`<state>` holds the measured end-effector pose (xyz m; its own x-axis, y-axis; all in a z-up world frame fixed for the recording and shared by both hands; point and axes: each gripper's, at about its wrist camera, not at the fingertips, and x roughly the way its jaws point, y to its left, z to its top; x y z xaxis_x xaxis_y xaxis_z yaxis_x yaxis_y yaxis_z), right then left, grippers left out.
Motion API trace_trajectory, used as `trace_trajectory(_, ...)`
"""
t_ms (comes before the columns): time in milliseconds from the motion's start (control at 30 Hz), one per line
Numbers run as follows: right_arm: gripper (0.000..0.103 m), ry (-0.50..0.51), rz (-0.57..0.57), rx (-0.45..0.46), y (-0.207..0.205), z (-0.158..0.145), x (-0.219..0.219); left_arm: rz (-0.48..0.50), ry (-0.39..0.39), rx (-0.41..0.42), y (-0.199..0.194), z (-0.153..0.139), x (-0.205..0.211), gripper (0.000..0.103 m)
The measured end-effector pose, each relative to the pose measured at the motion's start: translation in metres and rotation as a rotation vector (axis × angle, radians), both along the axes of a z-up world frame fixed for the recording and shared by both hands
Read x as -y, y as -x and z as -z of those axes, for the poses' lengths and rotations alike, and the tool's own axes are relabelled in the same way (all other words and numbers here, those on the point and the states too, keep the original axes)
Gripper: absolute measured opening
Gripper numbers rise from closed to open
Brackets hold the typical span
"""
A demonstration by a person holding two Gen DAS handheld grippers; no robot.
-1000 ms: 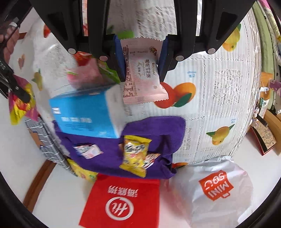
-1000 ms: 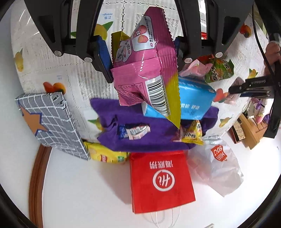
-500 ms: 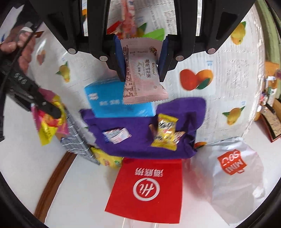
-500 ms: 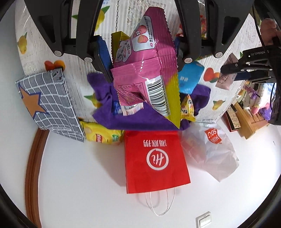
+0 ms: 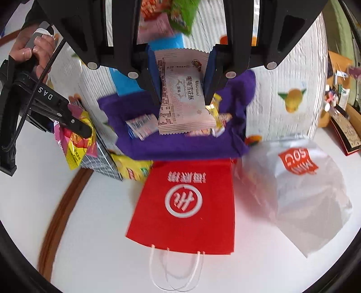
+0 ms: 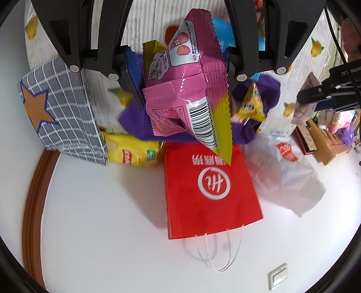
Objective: Organize snacks
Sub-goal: 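Carry the pink bag and pink-white candy packet in both tools over the towel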
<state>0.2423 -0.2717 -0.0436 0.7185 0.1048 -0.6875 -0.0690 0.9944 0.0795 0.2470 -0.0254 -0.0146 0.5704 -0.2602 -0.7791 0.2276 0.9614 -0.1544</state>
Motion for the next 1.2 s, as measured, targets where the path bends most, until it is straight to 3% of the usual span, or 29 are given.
trace_trajectory(400,0.056,-0.036,-0.027,0.019,-0.081,-0.002,-0.002,-0.035,0.002,0.009,-0.084,0.005,0.003,0.034)
trace_trajectory(533,0.056,-0.042,-0.029,-0.011,-0.098,0.023,-0.001,-0.043,0.027,-0.020,-0.105,0.024,0.000,0.034)
trace_trajectory(667,0.055,-0.056,-0.015,-0.125,-0.119,0.060,0.004,-0.047,0.069,-0.068,-0.116,0.052,-0.009,0.034)
trace_trajectory(733,0.055,-0.058,-0.008,-0.137,-0.124,0.071,0.007,-0.050,0.070,-0.119,-0.124,0.064,-0.010,0.034)
trace_trajectory(1200,0.057,0.015,-0.056,-0.254,-0.141,0.117,-0.008,-0.060,0.047,-0.147,-0.133,0.078,-0.013,0.034)
